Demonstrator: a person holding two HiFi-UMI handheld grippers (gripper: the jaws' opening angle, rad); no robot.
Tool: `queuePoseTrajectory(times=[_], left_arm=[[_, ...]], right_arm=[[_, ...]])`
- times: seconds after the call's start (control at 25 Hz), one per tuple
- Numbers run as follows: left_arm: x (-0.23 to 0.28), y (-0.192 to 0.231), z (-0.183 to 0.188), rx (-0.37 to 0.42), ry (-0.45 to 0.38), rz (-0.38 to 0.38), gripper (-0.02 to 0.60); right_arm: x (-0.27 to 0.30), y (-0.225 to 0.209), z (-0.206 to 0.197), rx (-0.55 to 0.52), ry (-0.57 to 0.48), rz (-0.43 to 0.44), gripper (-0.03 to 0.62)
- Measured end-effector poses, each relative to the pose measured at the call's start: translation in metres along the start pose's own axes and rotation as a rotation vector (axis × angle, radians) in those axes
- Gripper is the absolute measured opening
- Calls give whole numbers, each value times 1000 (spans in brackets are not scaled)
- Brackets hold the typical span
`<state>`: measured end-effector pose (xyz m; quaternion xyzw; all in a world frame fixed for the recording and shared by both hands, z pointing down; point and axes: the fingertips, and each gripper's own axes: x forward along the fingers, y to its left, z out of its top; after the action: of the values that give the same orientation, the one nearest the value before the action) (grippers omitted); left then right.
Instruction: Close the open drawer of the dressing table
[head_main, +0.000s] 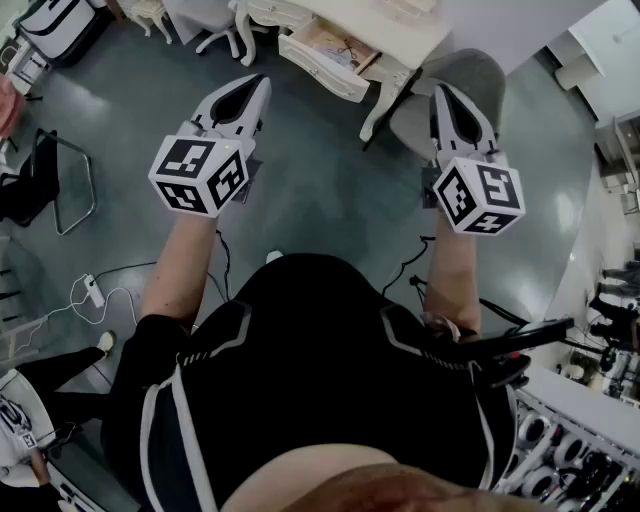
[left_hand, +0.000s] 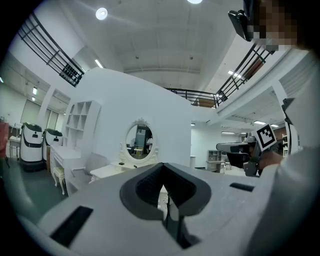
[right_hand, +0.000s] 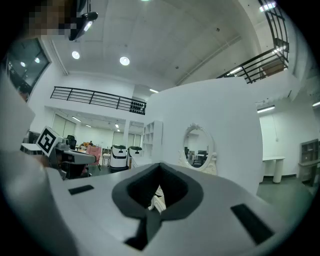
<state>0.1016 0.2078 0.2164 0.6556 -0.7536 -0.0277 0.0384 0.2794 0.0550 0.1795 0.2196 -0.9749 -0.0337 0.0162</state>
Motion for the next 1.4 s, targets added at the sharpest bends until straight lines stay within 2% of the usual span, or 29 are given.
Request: queuePoseTrajectory(times=[0.28, 0.44, 0.68, 1.4], left_arm=[[2, -1, 4, 11, 4, -5, 3], [3, 3, 4, 15, -1, 5, 3], [1, 6, 2, 20, 0, 8, 3], [-22, 43, 0, 41, -10, -15, 3]], right_arm=[[1, 4, 6, 14, -22, 21, 3], [7, 2, 0, 21, -3, 10, 3], [9, 1, 2, 45, -31, -10, 5], [28, 45, 1, 5, -12, -25, 5]])
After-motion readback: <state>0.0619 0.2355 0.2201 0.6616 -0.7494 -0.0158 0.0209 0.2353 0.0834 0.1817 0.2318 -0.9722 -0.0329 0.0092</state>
